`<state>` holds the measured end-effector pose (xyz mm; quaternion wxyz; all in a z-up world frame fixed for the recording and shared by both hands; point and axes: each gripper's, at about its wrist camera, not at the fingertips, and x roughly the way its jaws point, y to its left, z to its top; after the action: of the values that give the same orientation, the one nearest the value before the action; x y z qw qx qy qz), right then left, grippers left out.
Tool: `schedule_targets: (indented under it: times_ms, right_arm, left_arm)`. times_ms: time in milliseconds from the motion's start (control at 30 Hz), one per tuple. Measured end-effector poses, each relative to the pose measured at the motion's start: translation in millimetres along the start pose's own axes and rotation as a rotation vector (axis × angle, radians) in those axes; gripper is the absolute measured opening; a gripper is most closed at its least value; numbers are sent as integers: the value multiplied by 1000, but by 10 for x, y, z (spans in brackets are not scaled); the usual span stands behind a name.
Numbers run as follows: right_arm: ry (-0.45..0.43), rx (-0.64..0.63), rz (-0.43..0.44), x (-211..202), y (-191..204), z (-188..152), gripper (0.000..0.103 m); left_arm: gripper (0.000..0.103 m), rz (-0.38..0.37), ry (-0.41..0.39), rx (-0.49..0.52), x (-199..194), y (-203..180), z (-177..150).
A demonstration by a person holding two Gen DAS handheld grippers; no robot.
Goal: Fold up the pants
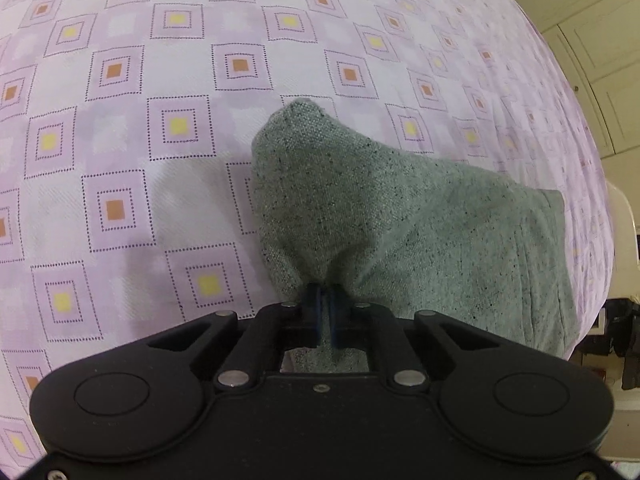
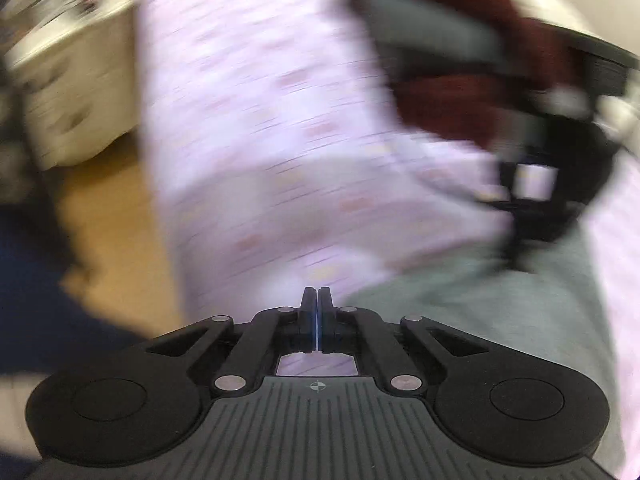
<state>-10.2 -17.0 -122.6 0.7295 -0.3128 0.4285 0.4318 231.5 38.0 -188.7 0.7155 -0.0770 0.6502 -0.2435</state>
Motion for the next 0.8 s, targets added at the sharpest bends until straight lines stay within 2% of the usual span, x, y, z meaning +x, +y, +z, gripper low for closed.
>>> schedule_targets:
  times_ms: [100, 133, 200, 233, 267, 300, 333, 367, 433, 567, 700, 733, 767, 800]
  right_arm:
    - [29, -74, -76, 176, -39, 123, 2]
    - [45, -110, -62, 250, -39, 155, 3]
    - [84, -181, -36, 379, 48, 153, 13]
    - [113, -230, -20, 438, 100, 144, 15]
    - [122, -286, -18, 469, 164, 136, 22]
    - [132, -334, -24, 495, 219, 118, 24]
    - [142, -358, -39, 500, 261, 122, 24]
    - [172, -313, -36, 502, 250, 150, 24]
    - [198, -188, -8, 463, 172, 128, 23]
    - [203, -282, -9, 300, 288, -116, 21]
    - [215, -322, 18, 238, 378, -166, 21]
    - [218, -333, 44, 232, 355, -146, 16]
    - [243, -315, 136, 231, 329, -151, 0]
    - [249, -336, 152, 239, 380, -165, 0]
  left_arm:
    - [12, 0, 30, 8, -34, 1, 63]
    - [12, 2, 35, 12, -28, -5, 78]
    - [11, 7, 46, 17, -10, -20, 105]
    - [11, 8, 50, 20, -5, -28, 119]
    - [11, 8, 52, 23, -2, -34, 128]
    - [10, 9, 55, 27, -2, -39, 133]
    - [10, 9, 58, 30, -3, -43, 140]
    - [10, 8, 59, 31, -4, -43, 146]
    - [11, 5, 59, 28, -1, -26, 151]
    - [10, -8, 61, 4, 32, -8, 190]
    - [10, -9, 60, 5, 17, -3, 194]
    - [10, -9, 58, 7, 21, -9, 200]
    - [10, -8, 52, 9, 17, -10, 203]
    - [10, -11, 51, 11, 14, -4, 201]
